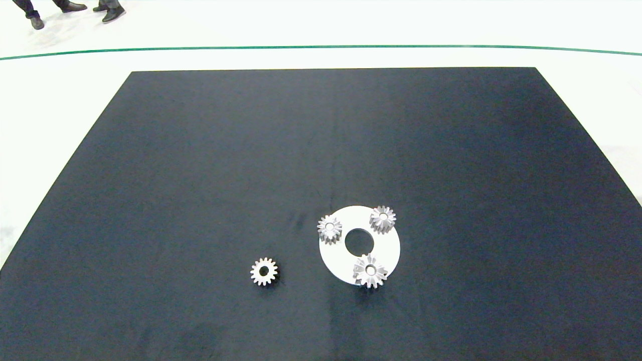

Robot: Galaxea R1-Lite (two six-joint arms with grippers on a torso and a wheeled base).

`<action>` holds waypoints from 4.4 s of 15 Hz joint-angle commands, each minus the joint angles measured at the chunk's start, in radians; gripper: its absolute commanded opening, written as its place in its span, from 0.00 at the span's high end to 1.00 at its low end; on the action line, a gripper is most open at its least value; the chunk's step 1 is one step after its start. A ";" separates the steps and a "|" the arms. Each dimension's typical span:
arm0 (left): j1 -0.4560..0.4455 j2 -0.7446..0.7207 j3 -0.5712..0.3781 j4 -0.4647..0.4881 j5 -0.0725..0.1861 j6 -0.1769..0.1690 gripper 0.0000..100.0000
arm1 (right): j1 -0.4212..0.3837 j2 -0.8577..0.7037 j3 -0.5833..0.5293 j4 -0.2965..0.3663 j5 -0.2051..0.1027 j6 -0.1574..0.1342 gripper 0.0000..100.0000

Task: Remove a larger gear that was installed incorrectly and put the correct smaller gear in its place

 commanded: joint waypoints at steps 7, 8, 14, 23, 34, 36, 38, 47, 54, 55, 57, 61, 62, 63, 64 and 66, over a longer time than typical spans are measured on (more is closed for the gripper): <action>0.004 0.437 -0.600 0.473 0.001 0.020 0.00 | 0.050 0.428 -0.374 0.166 0.038 -0.002 0.00; 0.006 0.532 -0.671 0.475 0.000 0.024 0.00 | 0.084 0.528 -0.449 0.163 0.044 -0.021 0.00; -0.022 0.977 -1.169 0.742 0.001 0.044 0.00 | 0.314 0.838 -0.754 0.186 0.020 -0.145 0.00; -0.134 1.081 -1.378 0.843 0.158 -0.033 0.00 | 0.556 1.175 -0.806 0.155 0.027 -0.243 0.00; -0.142 1.048 -1.406 0.903 0.165 -0.042 0.00 | 0.783 1.534 -0.791 -0.108 -0.062 -0.238 0.00; -0.142 1.048 -1.404 0.903 0.167 -0.042 0.00 | 0.783 1.540 -0.790 -0.130 -0.083 -0.238 0.00; -0.142 1.042 -1.406 0.903 0.167 -0.042 0.00 | 0.782 1.542 -0.820 -0.118 -0.123 -0.248 0.00; -0.143 1.025 -1.412 0.913 0.178 -0.030 0.00 | 0.782 1.640 -0.971 0.019 -0.112 -0.281 0.00; -0.143 1.022 -1.412 0.913 0.179 -0.028 0.00 | 0.814 1.692 -0.969 -0.035 -0.109 -0.281 0.00; -0.143 1.020 -1.412 0.913 0.179 -0.028 0.00 | 0.822 1.700 -0.969 -0.035 -0.111 -0.281 0.00; -0.145 1.019 -1.412 0.913 0.178 -0.028 0.00 | 0.823 1.718 -0.969 -0.044 -0.112 -0.281 0.02; -0.143 1.000 -1.412 0.913 0.179 -0.014 0.00 | 0.822 1.738 -0.963 -0.090 -0.114 -0.281 0.11; -0.143 1.000 -1.412 0.915 0.179 -0.013 0.00 | 0.822 1.736 -0.963 -0.090 -0.114 -0.281 0.12; -0.143 1.000 -1.412 0.916 0.179 -0.013 0.00 | 0.822 1.738 -0.963 -0.090 -0.114 -0.281 0.14; -0.145 1.000 -1.412 0.916 0.179 -0.013 0.00 | 0.822 1.738 -0.963 -0.090 -0.115 -0.281 0.17; -0.143 1.000 -1.412 0.916 0.179 -0.013 0.00 | 0.822 1.738 -0.963 -0.092 -0.115 -0.283 0.20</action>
